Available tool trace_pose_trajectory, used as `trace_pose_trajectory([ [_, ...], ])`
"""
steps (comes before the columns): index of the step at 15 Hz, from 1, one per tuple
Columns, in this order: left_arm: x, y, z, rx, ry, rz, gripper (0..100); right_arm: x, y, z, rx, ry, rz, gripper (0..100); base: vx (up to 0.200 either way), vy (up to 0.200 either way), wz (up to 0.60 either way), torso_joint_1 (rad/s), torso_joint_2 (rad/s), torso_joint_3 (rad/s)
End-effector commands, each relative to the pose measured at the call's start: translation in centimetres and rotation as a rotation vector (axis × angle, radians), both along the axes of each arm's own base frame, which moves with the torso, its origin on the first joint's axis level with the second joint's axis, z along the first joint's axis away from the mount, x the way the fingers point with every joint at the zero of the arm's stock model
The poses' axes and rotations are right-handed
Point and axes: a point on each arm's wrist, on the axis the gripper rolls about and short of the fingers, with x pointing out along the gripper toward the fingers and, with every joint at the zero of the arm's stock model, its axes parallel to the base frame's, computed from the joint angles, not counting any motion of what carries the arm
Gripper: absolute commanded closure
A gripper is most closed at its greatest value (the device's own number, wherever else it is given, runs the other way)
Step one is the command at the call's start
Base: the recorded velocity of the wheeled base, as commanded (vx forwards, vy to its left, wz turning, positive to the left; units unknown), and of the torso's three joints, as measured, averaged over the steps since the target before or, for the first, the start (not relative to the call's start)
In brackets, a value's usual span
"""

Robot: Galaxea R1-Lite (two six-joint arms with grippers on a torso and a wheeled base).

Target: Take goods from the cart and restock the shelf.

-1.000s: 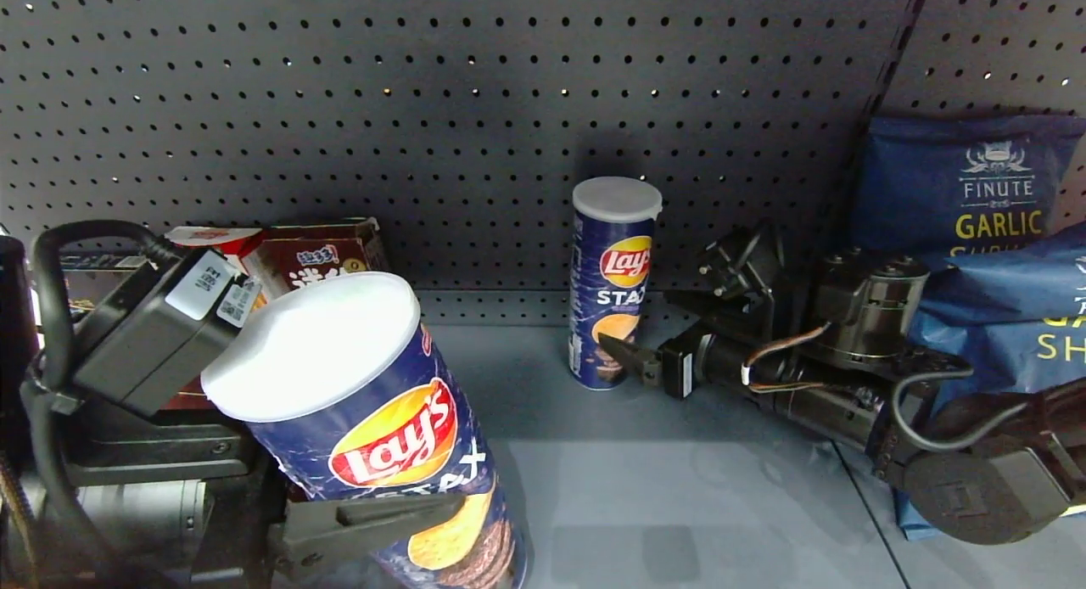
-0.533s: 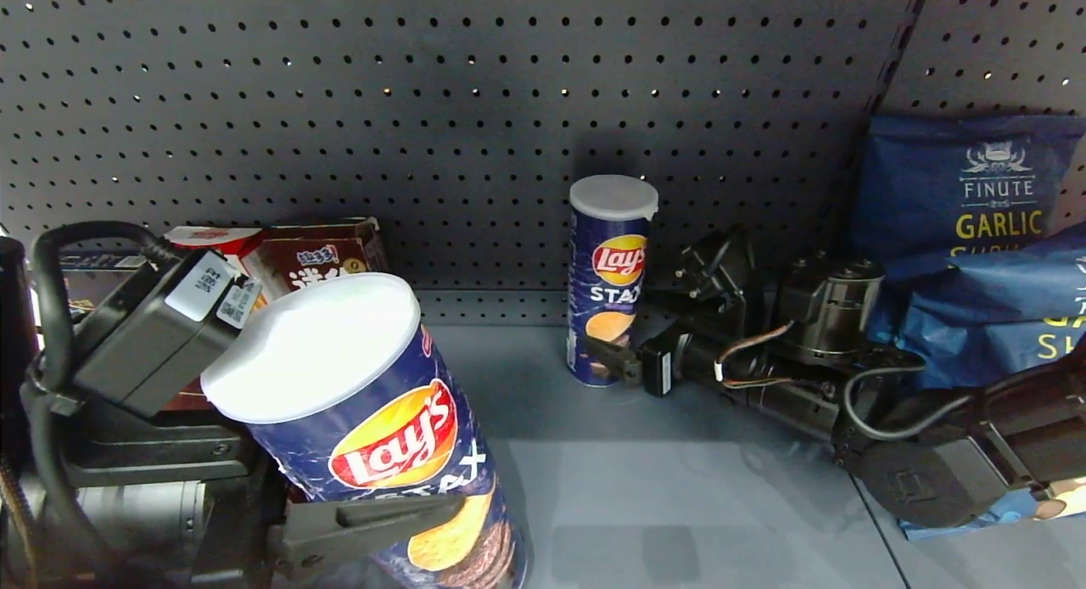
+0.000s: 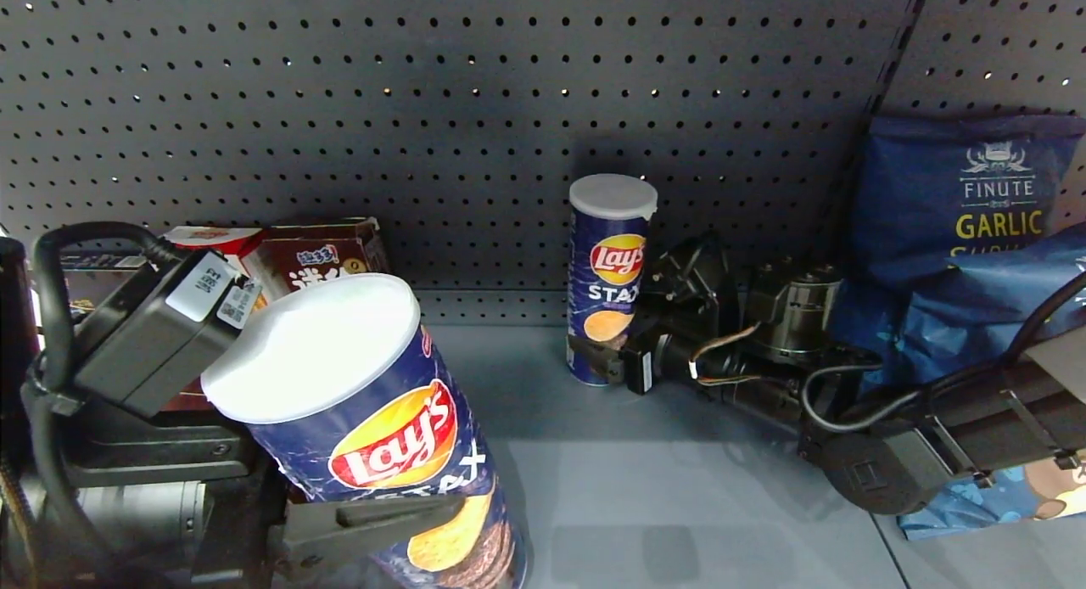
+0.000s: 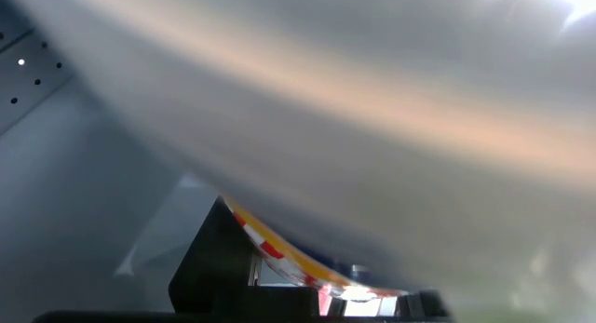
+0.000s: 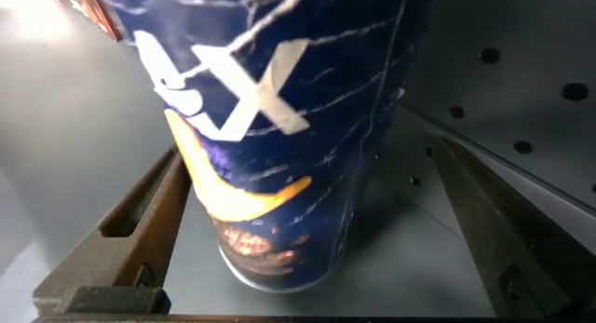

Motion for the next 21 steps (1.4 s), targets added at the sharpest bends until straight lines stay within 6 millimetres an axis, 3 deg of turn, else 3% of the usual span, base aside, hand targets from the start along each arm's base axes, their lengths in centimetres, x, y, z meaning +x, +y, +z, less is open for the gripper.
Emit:
trace_pose_trajectory([
  [1, 0.0, 0.0, 0.0, 0.000, 0.001, 0.000, 100, 0.4, 0.3, -0.5, -0.005, 0.006, 0.002, 0, 0.000, 0.000, 0.00, 0.000, 0.00, 0.000],
  [2, 0.0, 0.0, 0.0, 0.001, 0.000, -0.001, 100, 0.5, 0.3, -0.3, 0.006, -0.008, 0.044, 100, 0.000, 0.000, 0.00, 0.000, 0.00, 0.000],
  [10, -0.2, 0.2, -0.4, 0.005, 0.010, 0.001, 100, -0.5, 0.4, 0.4, 0.011, -0.022, 0.036, 100, 0.000, 0.000, 0.00, 0.000, 0.00, 0.000],
  [13, -0.2, 0.2, -0.4, 0.005, 0.009, 0.003, 100, -2.9, 0.7, 1.8, 0.022, -0.037, 0.012, 100, 0.000, 0.000, 0.00, 0.000, 0.00, 0.000],
  [16, -0.2, 0.1, -0.4, 0.004, 0.009, 0.000, 100, -6.9, 0.3, 2.5, 0.021, -0.031, 0.044, 100, 0.000, 0.000, 0.00, 0.000, 0.00, 0.000],
  [21, -0.2, 0.2, -0.4, 0.005, 0.011, 0.001, 100, -11.1, -0.7, 2.0, 0.010, 0.011, 0.069, 100, 0.000, 0.000, 0.00, 0.000, 0.00, 0.000],
])
